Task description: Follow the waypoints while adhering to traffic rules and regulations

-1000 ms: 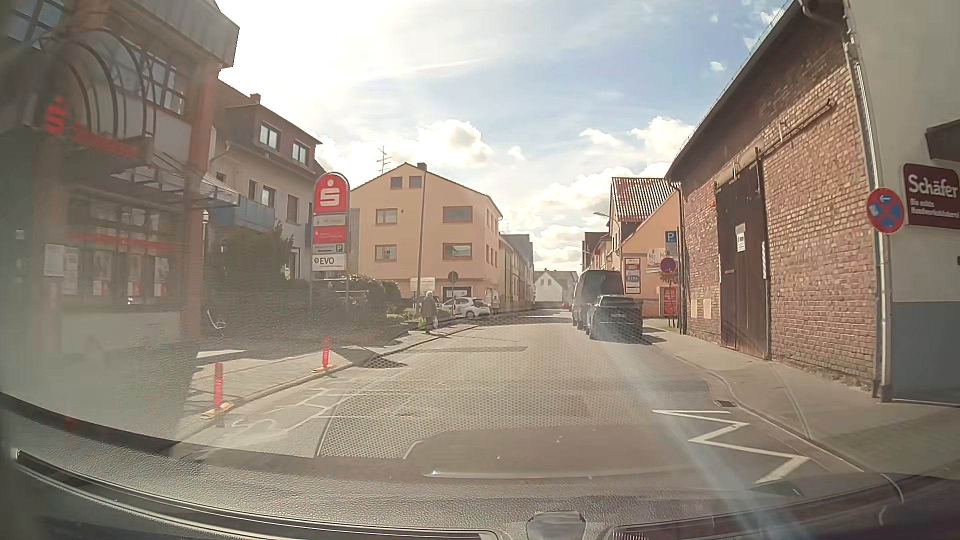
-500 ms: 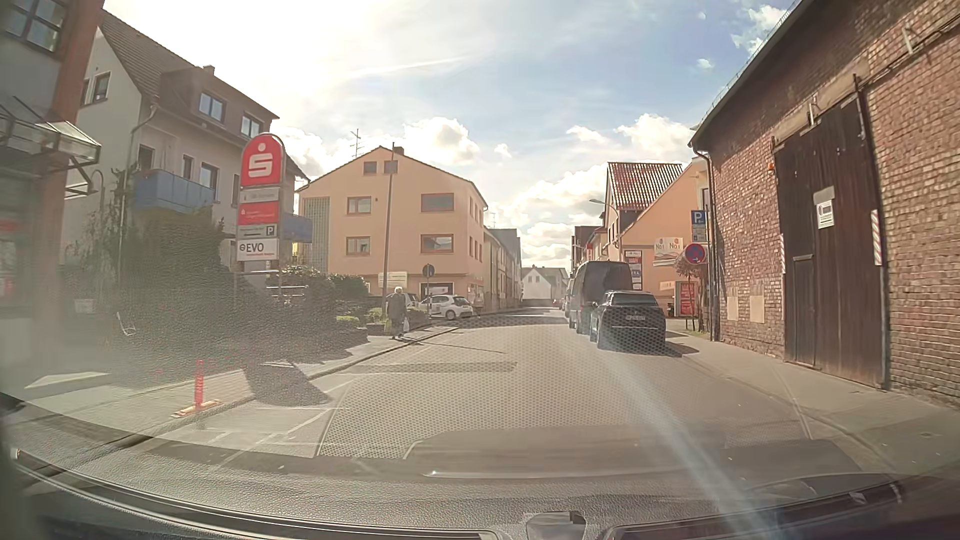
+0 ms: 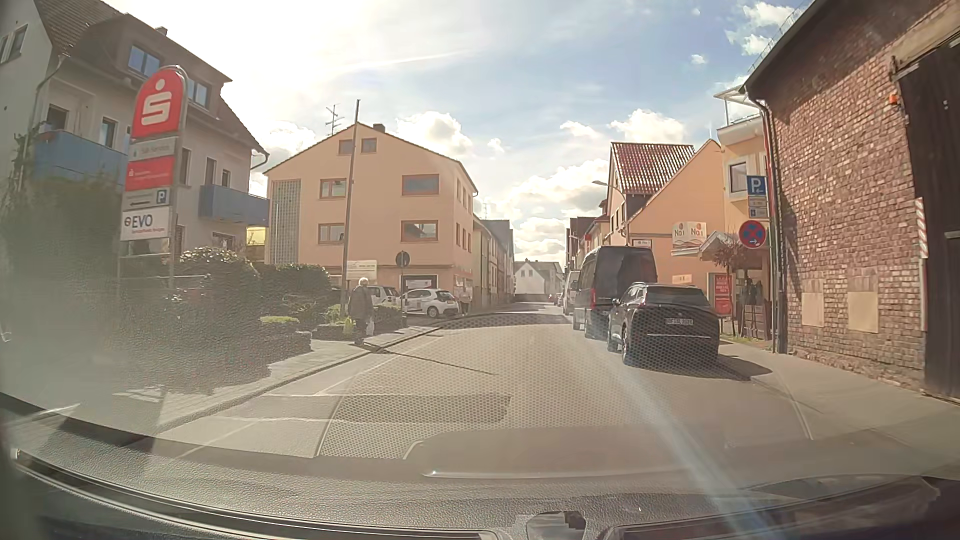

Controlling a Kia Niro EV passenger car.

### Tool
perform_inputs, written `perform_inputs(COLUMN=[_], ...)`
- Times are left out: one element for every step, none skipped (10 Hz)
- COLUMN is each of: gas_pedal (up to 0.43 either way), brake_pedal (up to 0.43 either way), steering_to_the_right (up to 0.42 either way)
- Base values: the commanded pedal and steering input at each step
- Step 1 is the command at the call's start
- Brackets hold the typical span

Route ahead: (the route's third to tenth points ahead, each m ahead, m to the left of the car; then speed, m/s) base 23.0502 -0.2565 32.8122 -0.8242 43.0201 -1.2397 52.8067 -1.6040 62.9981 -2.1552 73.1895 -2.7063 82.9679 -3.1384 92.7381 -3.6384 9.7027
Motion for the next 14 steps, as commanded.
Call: perform_inputs(gas_pedal=[0.000,0.000,0.000,0.000,0.000,0.008,0.020,0.039,0.059,0.059,0.059,0.059,0.059,0.059], brake_pedal=[0.000,0.000,0.000,0.000,0.000,0.000,0.000,0.000,0.000,0.000,0.000,0.000,0.000,0.000], steering_to_the_right=[0.008,0.008,0.008,0.008,0.008,0.008,0.010,0.012,0.012,0.014,0.014,0.014,0.014,0.014])
